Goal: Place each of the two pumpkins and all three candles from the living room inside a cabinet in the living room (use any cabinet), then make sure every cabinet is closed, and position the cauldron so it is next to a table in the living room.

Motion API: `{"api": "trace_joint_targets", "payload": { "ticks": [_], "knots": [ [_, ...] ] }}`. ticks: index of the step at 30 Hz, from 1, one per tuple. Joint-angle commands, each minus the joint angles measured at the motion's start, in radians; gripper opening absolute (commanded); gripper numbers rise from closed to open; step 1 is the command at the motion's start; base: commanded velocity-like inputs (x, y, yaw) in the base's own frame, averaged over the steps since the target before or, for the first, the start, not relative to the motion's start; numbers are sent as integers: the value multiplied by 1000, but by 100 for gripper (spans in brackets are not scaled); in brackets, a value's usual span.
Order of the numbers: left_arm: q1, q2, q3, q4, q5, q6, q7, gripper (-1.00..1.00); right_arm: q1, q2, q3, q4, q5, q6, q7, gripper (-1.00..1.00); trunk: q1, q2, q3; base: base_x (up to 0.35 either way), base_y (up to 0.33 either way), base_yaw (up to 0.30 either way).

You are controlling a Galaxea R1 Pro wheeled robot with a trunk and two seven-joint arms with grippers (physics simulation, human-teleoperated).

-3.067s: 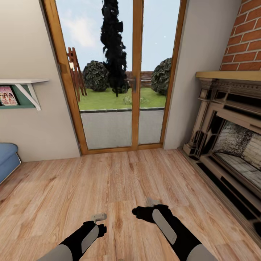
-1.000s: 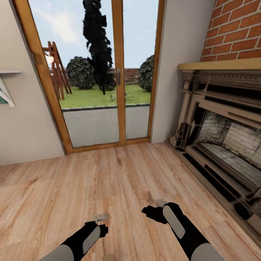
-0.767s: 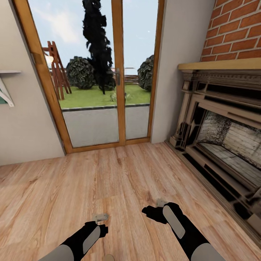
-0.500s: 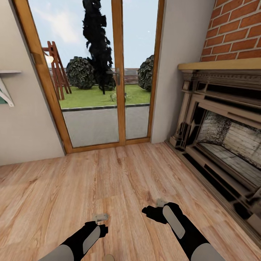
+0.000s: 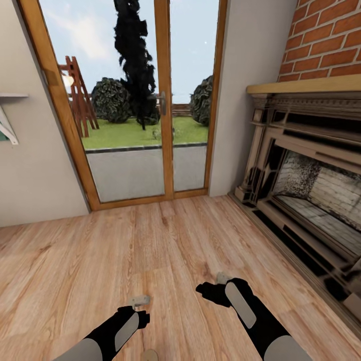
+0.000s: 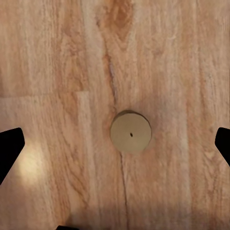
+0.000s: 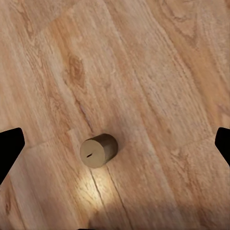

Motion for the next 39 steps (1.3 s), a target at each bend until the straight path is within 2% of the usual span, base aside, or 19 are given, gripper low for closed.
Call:
{"api": "trace_joint_targets", "payload": {
  "ticks": [1,6,9,14,18,25,35,39],
  "knots": [
    [-1,1,-9,-2,10,6,9,100,-1,0,3,-10,-10,2,-11,100,4,-8,-4,0,0,0],
    [-3,1,-9,-10,13,34,11,100,-1,-9,7,-157,-10,57,-13,100,23,-43,-20,0,0,0],
    [-6,1,-9,-15,11,107,18,100,-1,-10,6,-286,-10,130,-14,100,35,-64,-29,0,0,0],
    [-8,-1,-9,-36,10,165,16,100,-1,-10,3,-418,-11,203,-15,100,54,-99,-45,0,0,0],
    [-12,-3,-9,-79,2,177,19,100,-1,-10,2,-447,-11,227,-15,100,69,-127,-57,0,0,0],
    [-16,-5,-9,-88,-3,170,16,100,-1,-11,3,-520,-11,277,-15,100,96,-176,-79,0,0,0],
    [-16,-3,-13,-76,-3,142,13,100,-1,-10,1,-518,-16,286,-15,100,134,-246,-111,0,0,0],
    [-18,-5,-12,-105,-4,152,13,100,-1,-11,0,-514,-17,284,-15,100,150,-274,-123,0,0,0]
  ]
}}
